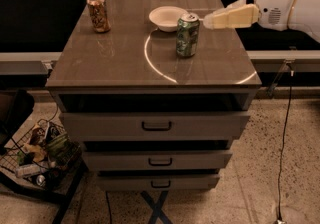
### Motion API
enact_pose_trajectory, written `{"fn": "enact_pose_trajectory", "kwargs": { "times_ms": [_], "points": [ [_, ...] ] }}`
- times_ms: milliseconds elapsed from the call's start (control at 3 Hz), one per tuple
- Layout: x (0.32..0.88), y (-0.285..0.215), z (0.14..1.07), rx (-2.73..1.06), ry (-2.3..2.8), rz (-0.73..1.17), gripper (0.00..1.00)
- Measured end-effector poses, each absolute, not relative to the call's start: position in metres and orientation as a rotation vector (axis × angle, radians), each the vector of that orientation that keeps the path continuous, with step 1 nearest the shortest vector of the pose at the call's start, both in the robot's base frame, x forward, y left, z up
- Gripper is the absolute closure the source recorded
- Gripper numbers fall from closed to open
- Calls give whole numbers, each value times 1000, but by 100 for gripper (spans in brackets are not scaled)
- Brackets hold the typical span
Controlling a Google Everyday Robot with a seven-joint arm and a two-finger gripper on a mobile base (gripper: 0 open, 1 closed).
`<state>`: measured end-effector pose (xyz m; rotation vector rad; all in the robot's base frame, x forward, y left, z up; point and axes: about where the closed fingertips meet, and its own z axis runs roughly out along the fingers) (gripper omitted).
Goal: Knock green can over
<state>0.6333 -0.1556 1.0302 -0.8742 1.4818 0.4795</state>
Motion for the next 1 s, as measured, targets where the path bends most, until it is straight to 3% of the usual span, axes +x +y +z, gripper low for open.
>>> {"fn": "enact_pose_trajectory", "kwargs": {
  "times_ms": [1000],
  "points": [
    [694, -139, 966, -747, 1471, 500, 0]
  ]
}}
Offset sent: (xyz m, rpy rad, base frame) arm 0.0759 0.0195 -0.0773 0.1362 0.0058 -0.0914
